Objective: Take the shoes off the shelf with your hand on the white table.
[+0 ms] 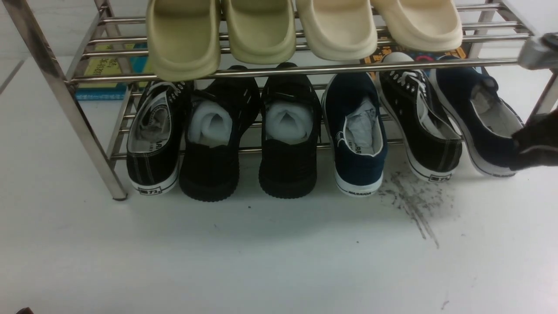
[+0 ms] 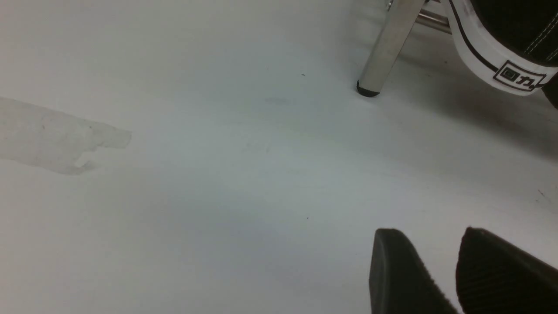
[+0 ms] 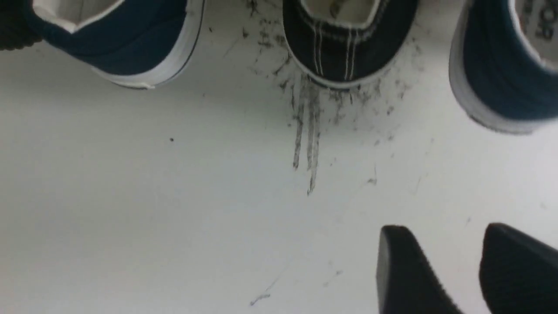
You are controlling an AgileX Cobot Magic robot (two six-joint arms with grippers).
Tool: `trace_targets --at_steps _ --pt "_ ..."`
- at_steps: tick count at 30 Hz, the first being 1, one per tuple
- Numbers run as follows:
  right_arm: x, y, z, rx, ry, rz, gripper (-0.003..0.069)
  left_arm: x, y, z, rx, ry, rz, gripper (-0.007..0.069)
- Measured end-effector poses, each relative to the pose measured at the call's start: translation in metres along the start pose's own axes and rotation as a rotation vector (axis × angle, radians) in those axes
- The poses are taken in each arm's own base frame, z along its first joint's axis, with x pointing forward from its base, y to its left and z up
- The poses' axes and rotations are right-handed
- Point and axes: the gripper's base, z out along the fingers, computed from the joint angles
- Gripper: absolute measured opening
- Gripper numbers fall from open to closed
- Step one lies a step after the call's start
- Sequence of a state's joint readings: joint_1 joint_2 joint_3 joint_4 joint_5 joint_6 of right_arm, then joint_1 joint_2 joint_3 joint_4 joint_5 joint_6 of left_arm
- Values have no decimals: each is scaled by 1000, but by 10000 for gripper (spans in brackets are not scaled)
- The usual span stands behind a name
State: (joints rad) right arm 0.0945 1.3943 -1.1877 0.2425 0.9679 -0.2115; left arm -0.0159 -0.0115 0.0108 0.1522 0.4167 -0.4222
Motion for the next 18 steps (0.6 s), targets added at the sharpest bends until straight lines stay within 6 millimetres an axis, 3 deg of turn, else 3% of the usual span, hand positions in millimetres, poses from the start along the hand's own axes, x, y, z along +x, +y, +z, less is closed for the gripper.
trace_targets --at_steps 4,18 --pt "-16 -2 22 47 -30 -56 348 0 0 0 0 0 0 239" --pt "-44 -17 67 140 -211 -84 357 0 0 0 0 0 0 239"
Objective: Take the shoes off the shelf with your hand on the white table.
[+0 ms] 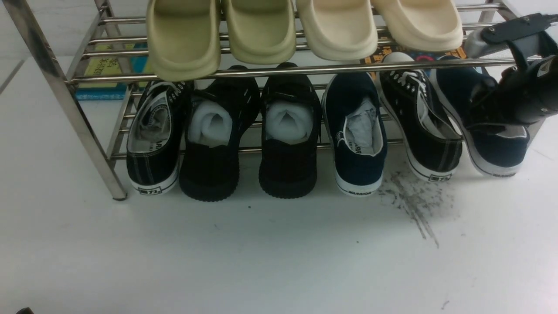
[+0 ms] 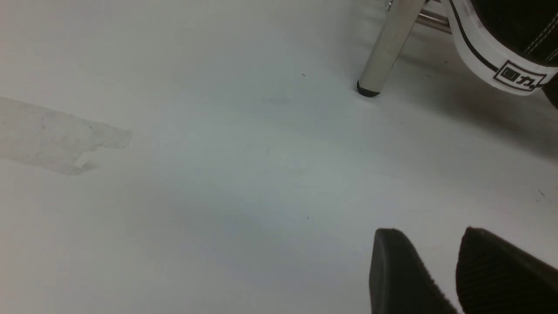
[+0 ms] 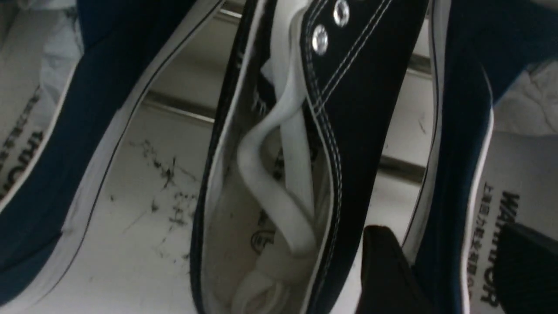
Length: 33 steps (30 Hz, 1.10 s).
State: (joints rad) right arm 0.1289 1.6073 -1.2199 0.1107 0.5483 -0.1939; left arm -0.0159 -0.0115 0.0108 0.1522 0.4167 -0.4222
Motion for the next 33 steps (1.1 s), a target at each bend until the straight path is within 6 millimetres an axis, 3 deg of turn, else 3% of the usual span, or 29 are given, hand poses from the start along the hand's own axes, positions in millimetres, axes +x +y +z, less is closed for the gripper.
trace_targets --at_steps 9,19,21,27,29,33 --pt "5 -4 30 23 15 -2 357 0 0 0 0 0 0 239" --pt "10 -20 51 57 9 120 346 0 0 0 0 0 0 239" --pt "10 -20 54 60 11 118 320 0 0 0 0 0 0 239" --pt "9 -21 52 61 5 129 47 0 0 0 0 0 0 239" --pt "9 -21 49 63 3 128 20 0 0 0 0 0 0 239" --pt "7 -20 24 64 37 116 18 0 0 0 0 0 0 239"
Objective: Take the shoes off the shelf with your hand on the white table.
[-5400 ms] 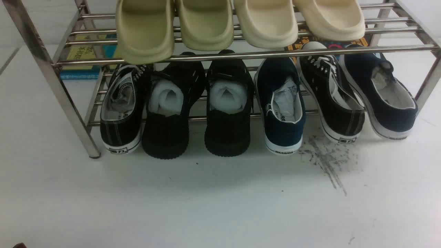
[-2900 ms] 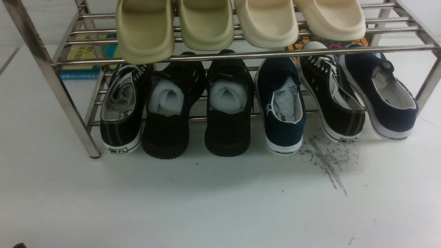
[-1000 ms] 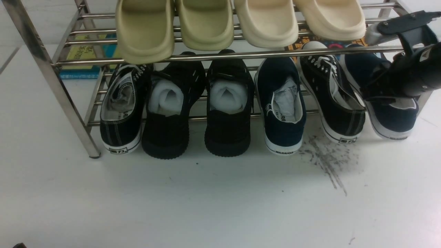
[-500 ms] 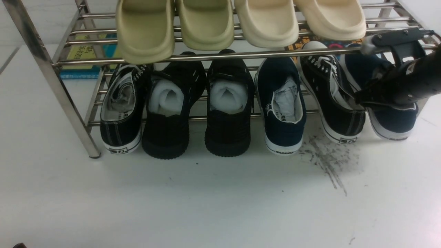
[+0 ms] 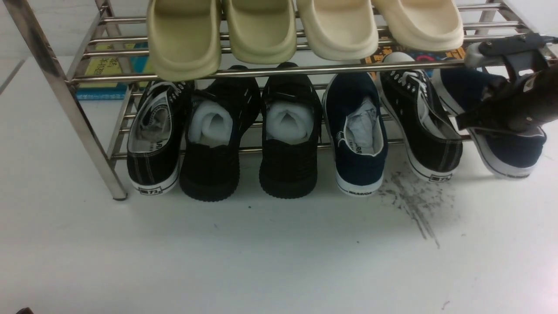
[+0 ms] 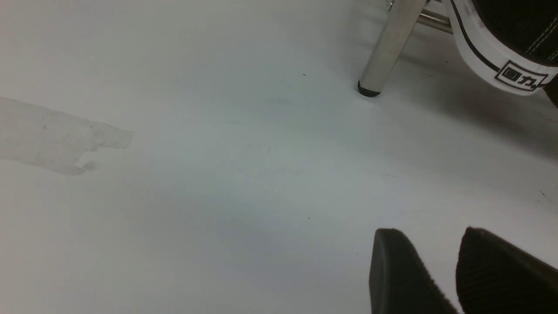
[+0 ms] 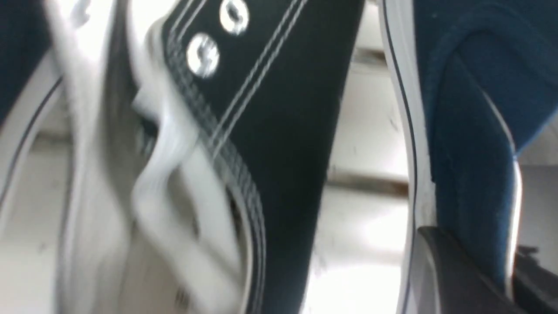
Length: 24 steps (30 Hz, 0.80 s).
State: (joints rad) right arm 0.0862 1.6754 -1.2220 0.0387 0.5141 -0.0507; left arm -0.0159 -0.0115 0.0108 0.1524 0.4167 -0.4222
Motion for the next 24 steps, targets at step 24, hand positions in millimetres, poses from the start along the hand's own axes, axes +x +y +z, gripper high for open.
trace_targets --at_steps 24 --pt "56 26 -172 -142 312 123 20 0 0 0 0 0 1 239"
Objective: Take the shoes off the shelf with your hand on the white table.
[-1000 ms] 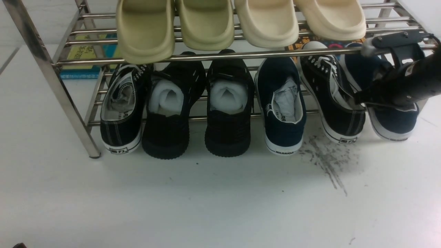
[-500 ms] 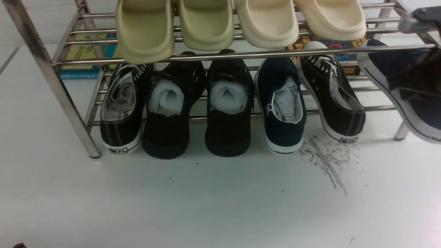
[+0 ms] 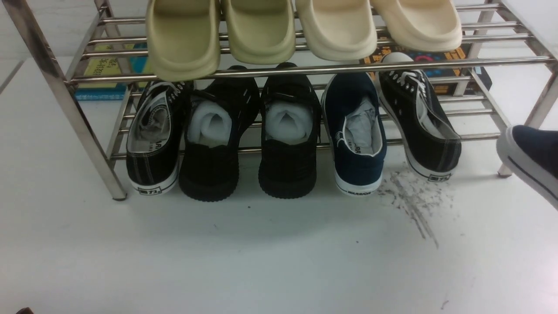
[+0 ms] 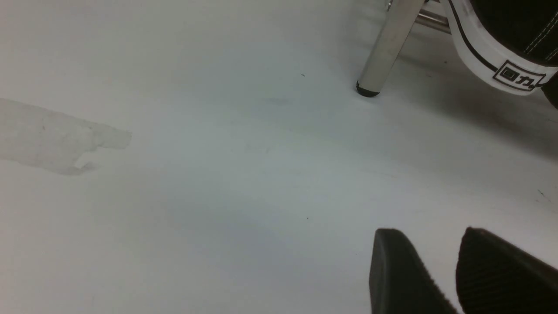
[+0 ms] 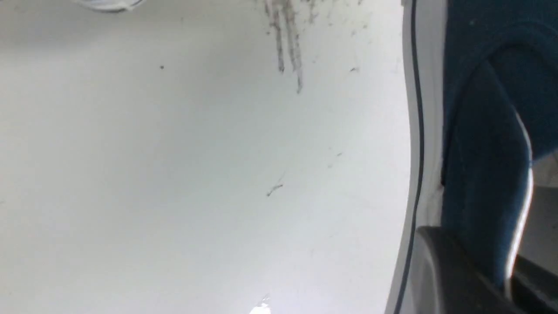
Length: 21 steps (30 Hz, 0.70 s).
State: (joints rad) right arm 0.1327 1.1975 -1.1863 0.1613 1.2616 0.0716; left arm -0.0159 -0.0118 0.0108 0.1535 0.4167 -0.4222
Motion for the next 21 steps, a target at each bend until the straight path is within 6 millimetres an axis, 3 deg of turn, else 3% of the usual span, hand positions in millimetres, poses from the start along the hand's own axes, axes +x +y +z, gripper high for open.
trace_targets --at_steps 5,8,11,17,21 --pt "54 35 9 -80 73 -12 20 0 0 0 0 0 1 239" --pt "75 48 25 -87 154 -4 20 0 0 0 0 0 1 239" --pt "97 67 57 -62 190 -1 20 0 0 0 0 0 1 239" --pt "95 96 93 -33 60 -10 20 0 0 0 0 0 1 239" --pt "86 104 117 4 16 2 21 0 0 0 0 0 1 239"
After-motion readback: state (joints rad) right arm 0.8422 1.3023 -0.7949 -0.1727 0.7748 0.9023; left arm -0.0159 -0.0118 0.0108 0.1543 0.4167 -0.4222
